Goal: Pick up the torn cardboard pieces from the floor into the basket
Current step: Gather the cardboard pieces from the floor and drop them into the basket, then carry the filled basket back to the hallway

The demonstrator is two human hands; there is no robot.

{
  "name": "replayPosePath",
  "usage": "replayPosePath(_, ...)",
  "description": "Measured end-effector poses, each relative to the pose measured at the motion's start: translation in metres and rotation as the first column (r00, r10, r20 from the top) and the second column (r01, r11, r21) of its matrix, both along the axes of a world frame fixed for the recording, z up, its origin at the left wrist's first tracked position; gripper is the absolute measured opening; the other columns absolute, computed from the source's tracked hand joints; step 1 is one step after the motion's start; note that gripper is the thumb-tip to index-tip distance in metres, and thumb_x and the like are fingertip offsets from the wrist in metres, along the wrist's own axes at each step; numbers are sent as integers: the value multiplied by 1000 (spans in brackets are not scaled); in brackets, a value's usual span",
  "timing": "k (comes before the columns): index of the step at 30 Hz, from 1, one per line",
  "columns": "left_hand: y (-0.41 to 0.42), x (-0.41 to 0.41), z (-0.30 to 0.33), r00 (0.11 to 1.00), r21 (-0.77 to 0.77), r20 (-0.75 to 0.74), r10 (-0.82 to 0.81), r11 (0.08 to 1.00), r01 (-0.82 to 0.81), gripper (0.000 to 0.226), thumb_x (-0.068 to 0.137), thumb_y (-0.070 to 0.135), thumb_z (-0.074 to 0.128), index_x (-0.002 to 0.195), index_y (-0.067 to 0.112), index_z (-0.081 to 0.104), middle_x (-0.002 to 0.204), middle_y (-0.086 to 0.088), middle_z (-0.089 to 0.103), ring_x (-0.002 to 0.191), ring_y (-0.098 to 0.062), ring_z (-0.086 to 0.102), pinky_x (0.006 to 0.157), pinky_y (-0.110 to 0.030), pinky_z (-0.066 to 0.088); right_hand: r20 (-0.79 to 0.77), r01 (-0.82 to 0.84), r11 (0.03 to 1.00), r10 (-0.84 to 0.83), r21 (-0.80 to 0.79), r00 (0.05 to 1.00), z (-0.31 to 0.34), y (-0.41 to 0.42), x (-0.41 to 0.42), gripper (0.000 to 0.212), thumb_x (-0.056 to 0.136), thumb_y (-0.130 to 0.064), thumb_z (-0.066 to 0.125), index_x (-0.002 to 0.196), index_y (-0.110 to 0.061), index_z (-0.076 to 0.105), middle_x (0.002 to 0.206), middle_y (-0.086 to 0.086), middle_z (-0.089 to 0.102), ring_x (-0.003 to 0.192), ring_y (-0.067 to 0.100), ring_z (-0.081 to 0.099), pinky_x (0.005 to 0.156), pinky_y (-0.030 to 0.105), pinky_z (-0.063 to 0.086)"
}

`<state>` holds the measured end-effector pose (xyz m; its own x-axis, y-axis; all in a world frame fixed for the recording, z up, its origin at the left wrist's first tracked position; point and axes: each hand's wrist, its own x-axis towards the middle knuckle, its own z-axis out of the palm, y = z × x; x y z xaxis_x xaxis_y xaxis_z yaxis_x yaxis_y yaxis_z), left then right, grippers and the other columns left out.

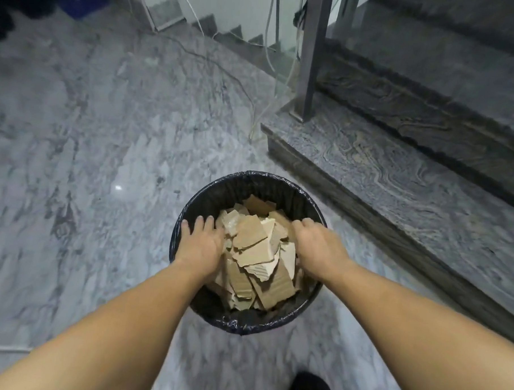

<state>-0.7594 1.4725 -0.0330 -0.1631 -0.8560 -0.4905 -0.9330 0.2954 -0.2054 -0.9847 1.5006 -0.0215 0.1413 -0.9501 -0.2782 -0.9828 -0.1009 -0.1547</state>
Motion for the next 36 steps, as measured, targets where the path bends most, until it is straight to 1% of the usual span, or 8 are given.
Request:
replayPosePath(3,-4,11,22,978,-56,-113,175,982,-182,77,82,29,65,145,14,24,154,-16,17,138,-36,24,111,-53,27,-18,132,989,-133,-73,991,8,8,-13,31,84,-14,61,114,-13,52,116,8,51,107,31,50,80,39,43)
replayPosePath(7,-16,29,27,949,-6,-198,244,968,-250,90,75,11,69,147,11,15,145,-14,23,123,-37,39,95,-48,45,11,295,955,-295,8,955,6,18,-15,58,76,-4,64,128,-14,40,127,11,41,109,34,48,81,42,45)
replayPosePath(10,-25,34,23,884,71,-269,382,924,-377,81,74,5,69,141,9,23,132,-16,40,111,-38,52,85,-43,49,88,561,800,-588,211,804,0,21,-11,61,83,-7,58,137,-13,30,129,14,43,109,38,53,73,37,39)
replayPosePath(14,-40,52,12,775,174,-254,579,815,-553,44,81,4,62,121,0,46,119,-21,55,109,-39,56,83,-39,48,73,741,577,-803,345,591,-9,23,-2,34,89,-10,52,122,-4,43,116,21,59,104,39,58,73,34,40)
replayPosePath(19,-61,73,19,682,407,-327,655,748,-524,9,72,-2,61,81,1,58,95,-26,67,88,-39,67,73,-44,60,-23,811,469,-861,349,508,6,25,1,35,87,-9,54,120,-2,45,117,24,60,105,42,58,76,38,45)
replayPosePath(23,-75,68,61,594,569,-363,717,676,-468,20,80,-12,54,66,3,51,75,-18,60,74,-34,63,73,-49,60,-72,868,364,-910,339,409,46,40,7,37,85,-11,55,121,-5,47,117,24,60,106,42,59,82,39,50)
replayPosePath(32,-86,32,173,603,707,-408,686,655,-266,15,93,0,54,78,4,52,93,-18,62,83,-31,60,61,-35,53,-33,944,128,-989,305,145,175,92,11,37,85,-13,58,121,-6,53,119,23,62,108,41,60,82,36,50)
replayPosePath(36,-79,14,224,619,688,-470,629,701,-190,16,93,4,57,78,6,51,86,-13,60,78,-26,58,61,-32,51,4,951,2,-1000,310,1,236,125,16,27,79,-10,56,105,-11,62,97,19,70,77,34,71,56,32,56)
